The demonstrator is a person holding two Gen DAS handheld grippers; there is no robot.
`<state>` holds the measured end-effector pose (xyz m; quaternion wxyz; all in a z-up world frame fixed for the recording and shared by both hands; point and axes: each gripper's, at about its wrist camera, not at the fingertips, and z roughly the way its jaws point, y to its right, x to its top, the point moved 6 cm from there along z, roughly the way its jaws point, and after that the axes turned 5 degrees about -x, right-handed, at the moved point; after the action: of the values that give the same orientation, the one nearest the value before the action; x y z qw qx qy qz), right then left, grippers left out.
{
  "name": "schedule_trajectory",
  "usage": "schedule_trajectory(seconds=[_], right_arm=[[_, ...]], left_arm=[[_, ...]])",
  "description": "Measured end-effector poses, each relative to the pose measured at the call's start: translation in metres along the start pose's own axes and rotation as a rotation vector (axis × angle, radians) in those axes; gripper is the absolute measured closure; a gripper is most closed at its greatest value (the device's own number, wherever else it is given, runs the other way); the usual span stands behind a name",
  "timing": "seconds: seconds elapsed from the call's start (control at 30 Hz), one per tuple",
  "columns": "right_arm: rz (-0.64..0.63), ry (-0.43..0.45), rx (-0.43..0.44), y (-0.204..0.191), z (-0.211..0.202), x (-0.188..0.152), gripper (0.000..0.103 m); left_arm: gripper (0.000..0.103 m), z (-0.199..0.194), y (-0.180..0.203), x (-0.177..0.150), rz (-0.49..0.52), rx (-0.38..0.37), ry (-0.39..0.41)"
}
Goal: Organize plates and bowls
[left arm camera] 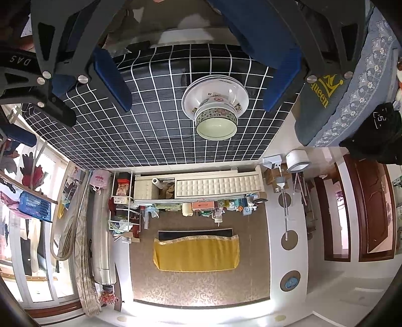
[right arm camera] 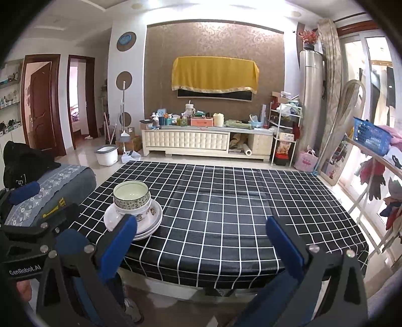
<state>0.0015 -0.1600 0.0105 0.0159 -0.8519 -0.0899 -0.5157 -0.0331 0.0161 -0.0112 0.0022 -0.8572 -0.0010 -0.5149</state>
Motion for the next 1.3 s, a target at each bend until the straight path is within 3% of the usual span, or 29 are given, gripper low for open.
schedule_trajectory(seconds=[1.3], right_arm=[[0.0, -0.008, -0.007, 0.006, -0.01, -0.001, 0.0]], left_arm=[[0.0, -0.005, -0.001, -0.002, 0.006, -0.016, 0.001]])
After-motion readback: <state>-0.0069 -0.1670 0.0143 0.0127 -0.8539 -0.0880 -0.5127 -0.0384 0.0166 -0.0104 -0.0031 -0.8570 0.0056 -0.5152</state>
